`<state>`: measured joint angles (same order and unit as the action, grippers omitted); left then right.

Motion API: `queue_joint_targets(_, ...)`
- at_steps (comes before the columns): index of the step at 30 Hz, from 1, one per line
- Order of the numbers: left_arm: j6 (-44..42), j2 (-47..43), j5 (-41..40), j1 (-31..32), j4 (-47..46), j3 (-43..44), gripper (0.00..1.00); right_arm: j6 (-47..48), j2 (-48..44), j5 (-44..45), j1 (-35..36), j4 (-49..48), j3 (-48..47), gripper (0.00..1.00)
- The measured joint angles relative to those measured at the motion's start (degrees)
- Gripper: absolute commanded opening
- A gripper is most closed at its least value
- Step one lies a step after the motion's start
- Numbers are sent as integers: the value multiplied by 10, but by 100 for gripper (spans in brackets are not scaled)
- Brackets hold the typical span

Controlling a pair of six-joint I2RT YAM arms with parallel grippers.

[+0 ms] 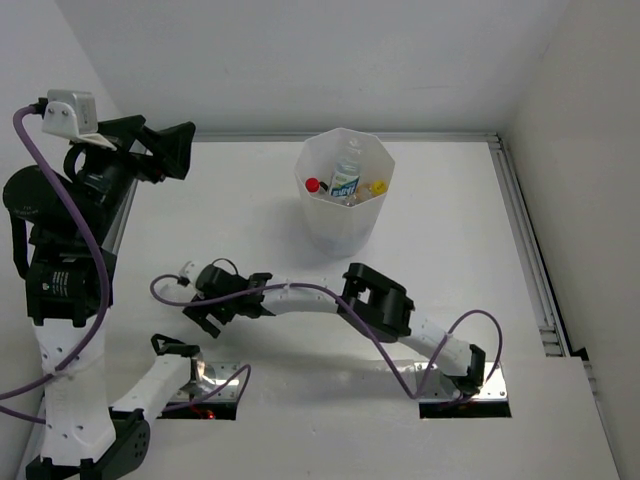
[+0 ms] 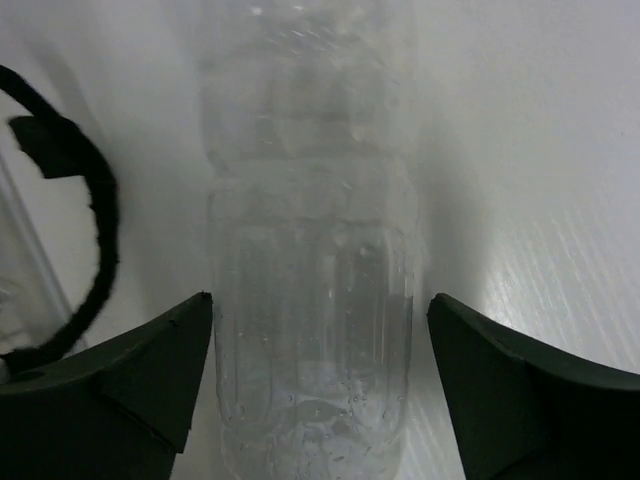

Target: Put the plastic bottles in the bin

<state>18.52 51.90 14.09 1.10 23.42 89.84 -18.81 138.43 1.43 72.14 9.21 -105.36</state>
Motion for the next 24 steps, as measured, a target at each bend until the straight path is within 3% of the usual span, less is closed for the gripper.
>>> queue_joint_targets(3,1,0,2,-4,0,0,100,16,-8,11,-8,-14,27,65)
queue_joint_targets(4,2,0,3,-5,0,0,100,15,-19,9,-13,-17,46,53)
queue_joint_targets(8,2,1,6,-5,-7,-2,100,21,-111,-11,-58,-13,160,30)
queue_joint_targets(15,0,21,11,-5,-17,-9,100,112,-351,-75,-146,14,312,9)
queue_joint_targets(21,2,45,35,-5,-42,-42,100,197,-564,-139,-184,44,310,0)
queue_joint_targets(24,8,64,45,-5,-47,-57,100,235,-626,-133,-200,56,278,0)
